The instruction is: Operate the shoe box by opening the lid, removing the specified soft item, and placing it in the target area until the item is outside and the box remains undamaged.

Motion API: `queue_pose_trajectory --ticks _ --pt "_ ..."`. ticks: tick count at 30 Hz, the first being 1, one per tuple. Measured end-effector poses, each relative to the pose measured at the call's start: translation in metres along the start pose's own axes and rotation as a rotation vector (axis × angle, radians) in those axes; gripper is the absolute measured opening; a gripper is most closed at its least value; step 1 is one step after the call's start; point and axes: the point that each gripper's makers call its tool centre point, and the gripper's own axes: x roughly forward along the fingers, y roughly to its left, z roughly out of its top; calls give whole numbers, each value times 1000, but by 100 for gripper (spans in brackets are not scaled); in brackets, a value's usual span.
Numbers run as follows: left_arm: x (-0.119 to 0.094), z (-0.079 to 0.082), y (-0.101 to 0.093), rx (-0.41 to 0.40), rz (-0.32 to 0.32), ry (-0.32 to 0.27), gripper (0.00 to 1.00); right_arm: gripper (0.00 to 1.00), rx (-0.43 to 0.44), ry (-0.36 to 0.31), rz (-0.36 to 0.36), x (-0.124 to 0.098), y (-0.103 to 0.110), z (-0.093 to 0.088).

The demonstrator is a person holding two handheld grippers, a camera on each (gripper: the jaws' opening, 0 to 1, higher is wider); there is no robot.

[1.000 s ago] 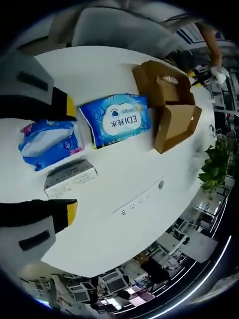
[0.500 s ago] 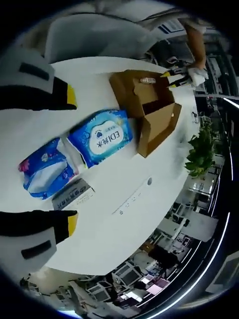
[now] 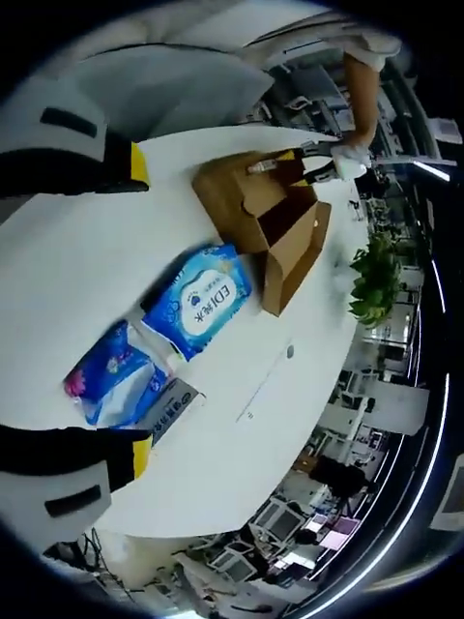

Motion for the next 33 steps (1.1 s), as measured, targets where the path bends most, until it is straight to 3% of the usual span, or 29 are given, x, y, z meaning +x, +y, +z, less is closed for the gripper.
queue_pose_trajectory --ticks 13,21,33 --pt "23 -2 1 160 -64 82 45 96 64 -32 14 -7 37 -5" --pt "30 2 -6 238 -125 87 49 96 103 -31 -4 -6 36 -14" --pt "35 5 9 226 -76 64 40 96 132 -27 -8 -5 46 -20"
